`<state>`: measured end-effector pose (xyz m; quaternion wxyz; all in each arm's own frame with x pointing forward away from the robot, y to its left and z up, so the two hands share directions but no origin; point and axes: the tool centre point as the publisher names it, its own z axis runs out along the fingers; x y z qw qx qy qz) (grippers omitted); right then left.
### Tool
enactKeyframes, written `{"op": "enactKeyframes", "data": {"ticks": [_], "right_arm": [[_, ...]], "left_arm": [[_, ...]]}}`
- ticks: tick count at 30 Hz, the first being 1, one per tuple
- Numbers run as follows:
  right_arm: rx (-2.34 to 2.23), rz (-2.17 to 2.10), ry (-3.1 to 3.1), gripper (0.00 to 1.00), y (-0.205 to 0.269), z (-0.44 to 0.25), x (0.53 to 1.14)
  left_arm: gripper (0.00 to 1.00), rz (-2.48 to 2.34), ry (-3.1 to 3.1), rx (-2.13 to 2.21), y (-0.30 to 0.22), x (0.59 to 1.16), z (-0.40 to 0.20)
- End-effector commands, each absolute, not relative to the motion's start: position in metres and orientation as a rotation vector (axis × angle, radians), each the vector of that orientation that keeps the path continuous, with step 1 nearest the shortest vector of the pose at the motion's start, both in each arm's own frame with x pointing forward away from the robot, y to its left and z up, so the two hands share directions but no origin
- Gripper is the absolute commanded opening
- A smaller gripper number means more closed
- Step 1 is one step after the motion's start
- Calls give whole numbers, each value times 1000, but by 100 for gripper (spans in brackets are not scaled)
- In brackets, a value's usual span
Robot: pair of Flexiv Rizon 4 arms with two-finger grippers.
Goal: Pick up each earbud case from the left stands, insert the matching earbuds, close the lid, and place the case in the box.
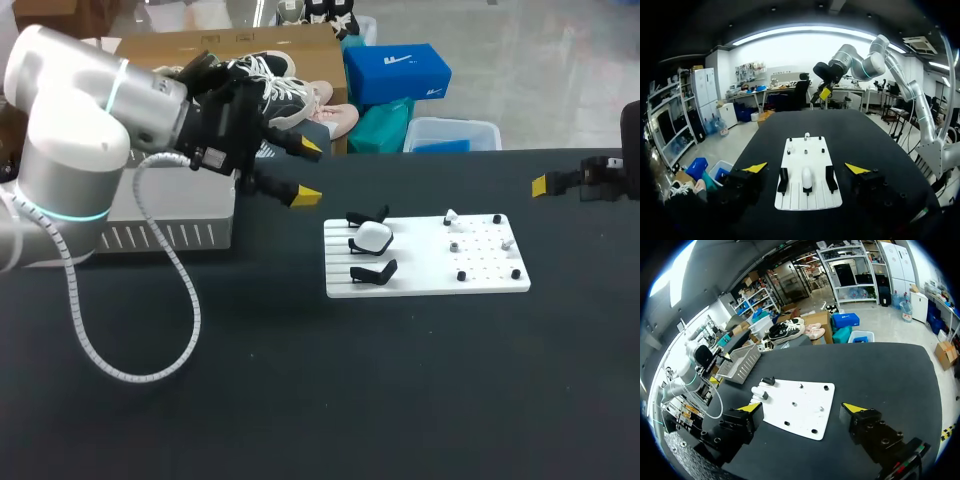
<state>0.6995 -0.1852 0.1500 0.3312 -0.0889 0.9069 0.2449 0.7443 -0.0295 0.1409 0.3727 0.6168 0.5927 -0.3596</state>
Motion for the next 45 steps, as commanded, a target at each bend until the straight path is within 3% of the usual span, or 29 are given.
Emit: {"op": "enactKeyframes", "data": {"ticks": [1, 45], "right_arm": [[-233, 640, 2371, 100, -185, 150, 700], [-233, 640, 2371, 100, -185, 150, 700]], "left_arm": [[100, -929, 1518, 1591, -30, 748, 141], [100, -1027, 1588, 1477, -86, 739, 46]]}}
